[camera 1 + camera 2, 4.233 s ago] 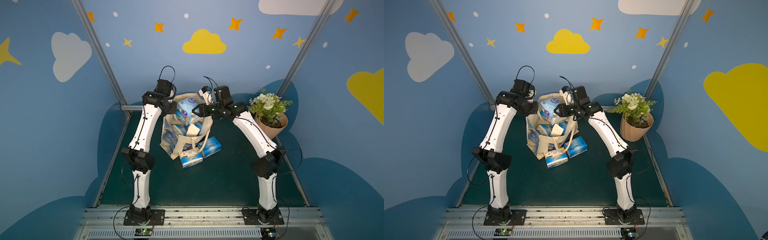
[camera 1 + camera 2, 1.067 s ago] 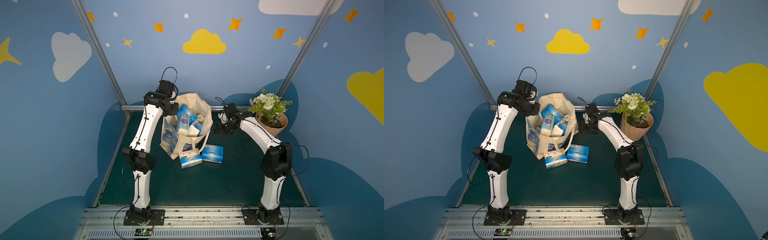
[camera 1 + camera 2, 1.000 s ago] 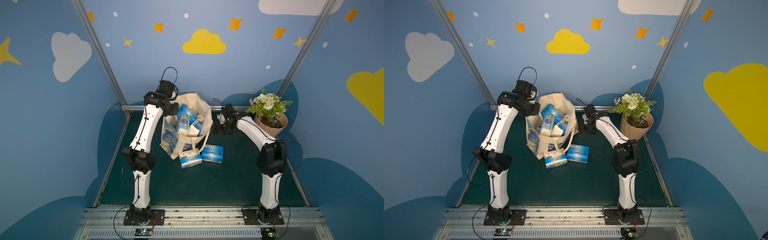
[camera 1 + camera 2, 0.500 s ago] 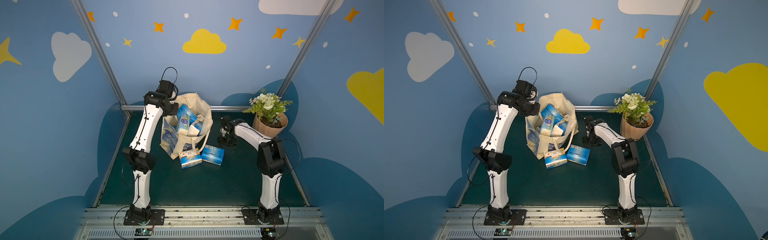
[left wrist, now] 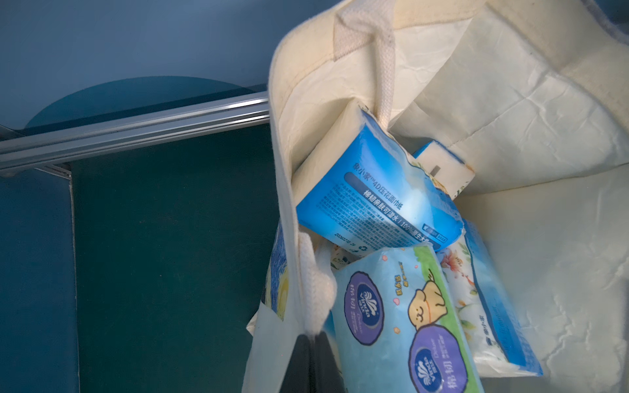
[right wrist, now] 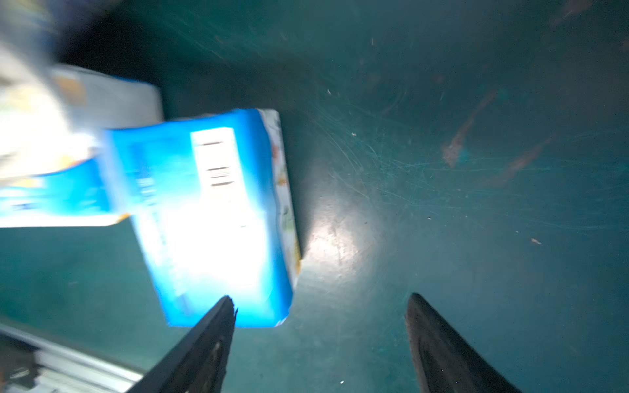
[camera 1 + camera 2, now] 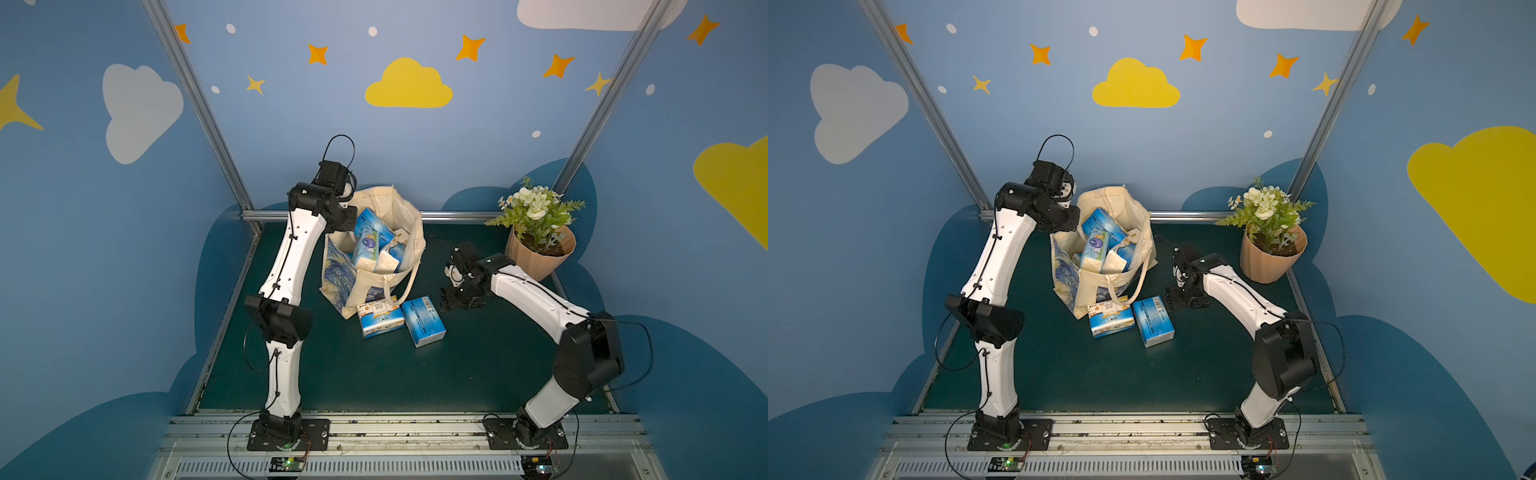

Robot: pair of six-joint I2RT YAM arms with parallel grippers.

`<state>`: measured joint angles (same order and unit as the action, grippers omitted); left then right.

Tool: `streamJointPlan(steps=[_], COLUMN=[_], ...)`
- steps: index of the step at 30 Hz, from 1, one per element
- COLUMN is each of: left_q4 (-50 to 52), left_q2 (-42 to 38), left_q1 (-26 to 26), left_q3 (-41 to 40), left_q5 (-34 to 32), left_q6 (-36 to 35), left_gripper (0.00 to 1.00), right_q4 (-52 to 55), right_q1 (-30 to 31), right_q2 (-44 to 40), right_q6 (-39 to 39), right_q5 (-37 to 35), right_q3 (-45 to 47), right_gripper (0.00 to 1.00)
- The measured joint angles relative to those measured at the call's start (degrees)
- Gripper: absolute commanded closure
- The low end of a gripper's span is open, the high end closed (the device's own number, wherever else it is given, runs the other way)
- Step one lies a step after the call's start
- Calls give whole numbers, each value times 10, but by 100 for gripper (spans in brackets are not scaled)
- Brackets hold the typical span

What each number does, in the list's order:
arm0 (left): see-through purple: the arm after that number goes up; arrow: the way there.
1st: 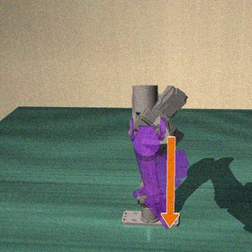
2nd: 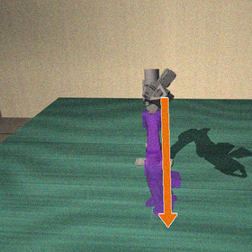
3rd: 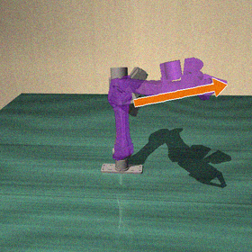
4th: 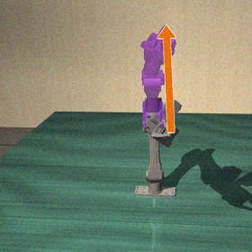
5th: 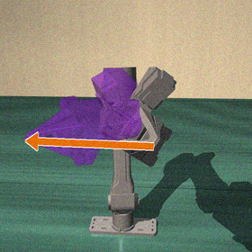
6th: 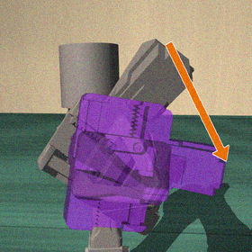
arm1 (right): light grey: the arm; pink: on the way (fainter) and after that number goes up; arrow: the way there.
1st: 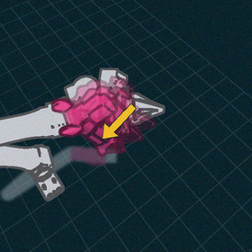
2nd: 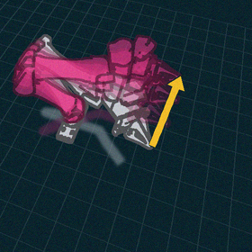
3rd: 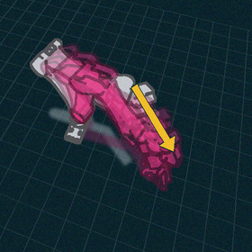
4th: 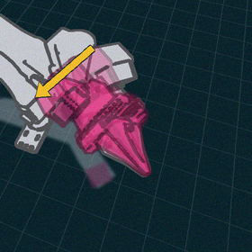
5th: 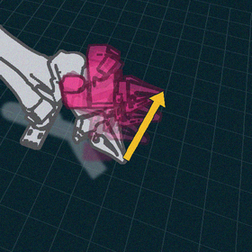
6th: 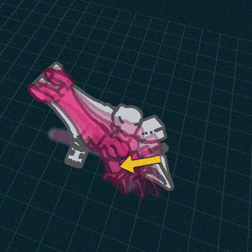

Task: Put tissues into the canvas bag
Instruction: Pick up the pack of facial tissues from the center of the board.

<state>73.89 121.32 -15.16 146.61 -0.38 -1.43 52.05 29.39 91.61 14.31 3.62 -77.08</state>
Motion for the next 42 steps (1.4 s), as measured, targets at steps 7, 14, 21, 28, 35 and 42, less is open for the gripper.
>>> streamJointPlan(steps=[7,14,21,28,35,42], left_q4=[1,1,1,5,10,10], left_q2=[0,0,0,0,0,0], left_q1=[-5,-8,-8,-8,-8,-8], left_q3=[0,0,0,0,0,0], left_q5=[2,5,8,-7,-17,-17], left_q6=[0,0,-2,-3,-3,-9], left_gripper=[80,80,79,79,79,79], right_q4=[-16,-17,-21,-29,-27,-29], right_q1=[58,102,108,110,110,110], right_q2=[-33,35,87,134,172,197], right_q6=[-1,5,2,-9,-13,-10], right_q5=[45,31,17,33,34,26], right_q3=[10,33,23,2,-15,-18], right_gripper=[10,9,7,7,7,11])
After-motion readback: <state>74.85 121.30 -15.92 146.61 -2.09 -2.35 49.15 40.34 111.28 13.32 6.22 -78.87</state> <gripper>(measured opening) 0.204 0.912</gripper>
